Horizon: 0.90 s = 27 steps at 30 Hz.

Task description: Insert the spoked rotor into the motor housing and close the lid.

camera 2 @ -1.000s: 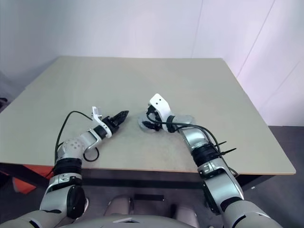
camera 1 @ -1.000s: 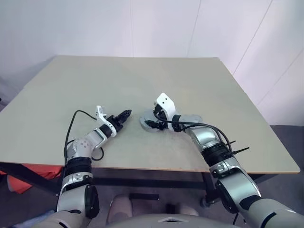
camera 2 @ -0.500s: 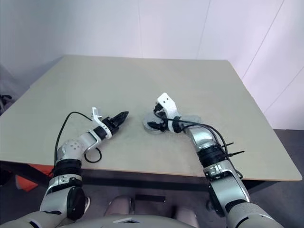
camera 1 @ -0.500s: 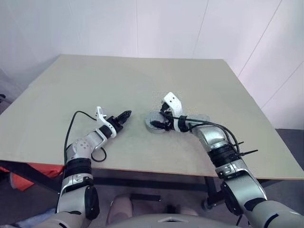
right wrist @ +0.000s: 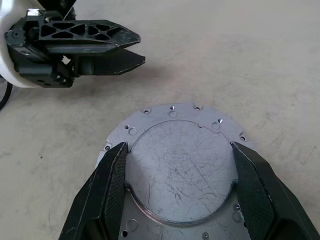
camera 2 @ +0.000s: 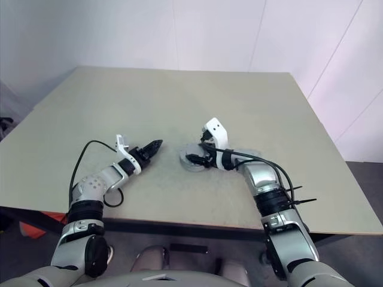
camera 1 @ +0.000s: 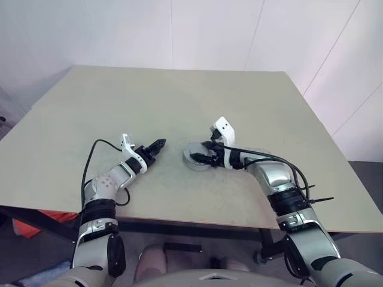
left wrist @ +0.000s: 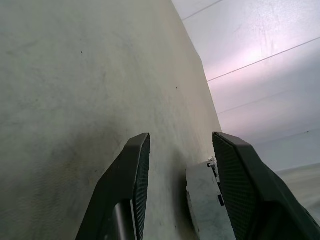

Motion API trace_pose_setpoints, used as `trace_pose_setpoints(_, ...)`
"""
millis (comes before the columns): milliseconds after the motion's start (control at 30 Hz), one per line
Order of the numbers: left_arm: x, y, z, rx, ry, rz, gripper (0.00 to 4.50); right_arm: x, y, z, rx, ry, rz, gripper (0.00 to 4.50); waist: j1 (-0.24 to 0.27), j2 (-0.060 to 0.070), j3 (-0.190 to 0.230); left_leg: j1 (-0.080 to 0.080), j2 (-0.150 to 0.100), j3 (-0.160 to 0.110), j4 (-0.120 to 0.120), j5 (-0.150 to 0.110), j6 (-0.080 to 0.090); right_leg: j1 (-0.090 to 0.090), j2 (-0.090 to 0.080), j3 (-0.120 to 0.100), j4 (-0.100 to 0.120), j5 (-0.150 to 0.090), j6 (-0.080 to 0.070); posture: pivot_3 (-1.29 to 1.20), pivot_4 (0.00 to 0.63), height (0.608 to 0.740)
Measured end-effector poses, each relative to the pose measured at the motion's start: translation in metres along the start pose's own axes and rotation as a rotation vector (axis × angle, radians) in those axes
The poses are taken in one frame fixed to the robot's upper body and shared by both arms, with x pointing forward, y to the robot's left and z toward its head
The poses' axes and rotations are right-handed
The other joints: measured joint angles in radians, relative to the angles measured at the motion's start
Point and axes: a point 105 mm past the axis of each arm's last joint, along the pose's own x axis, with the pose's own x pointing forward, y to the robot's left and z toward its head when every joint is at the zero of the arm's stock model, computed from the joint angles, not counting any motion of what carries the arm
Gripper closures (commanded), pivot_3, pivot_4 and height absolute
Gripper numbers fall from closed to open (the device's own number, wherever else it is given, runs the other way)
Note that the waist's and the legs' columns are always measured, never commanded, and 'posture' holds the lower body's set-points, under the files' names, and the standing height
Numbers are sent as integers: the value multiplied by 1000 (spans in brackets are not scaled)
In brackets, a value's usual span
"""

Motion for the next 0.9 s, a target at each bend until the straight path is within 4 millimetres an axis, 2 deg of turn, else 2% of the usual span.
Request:
trace_pose_setpoints(167,1,0,0,0,1,0,2390,-1,4,5,-25,-28,6,1405,-4,0,0,-13,0,0,2,0,0,-12,0,-1,2,1,0,0,0,740)
trace_pose_setpoints(367,2,2,-2,-10,7,4,2390,1,14,11,-51,-58,37,1405,-6,0,1,-14,1,0,3,0,0,-12,1,-2,2,0,0,0,0,740)
trace_pose_setpoints(567,2,1,-1,-6,0,0,2390,2,12,4,-133,2,15,1405,-7,1,1,-13,1,0,6,0,0,-11,1,-2,3,0,0,0,0,740)
trace_pose_setpoints(900,2,1,0,-6,0,-1,2390,4,6,3,-147,17,-12,1405,-6,1,1,-13,1,0,11,0,0,-9,0,-2,6,1,-1,0,0,740)
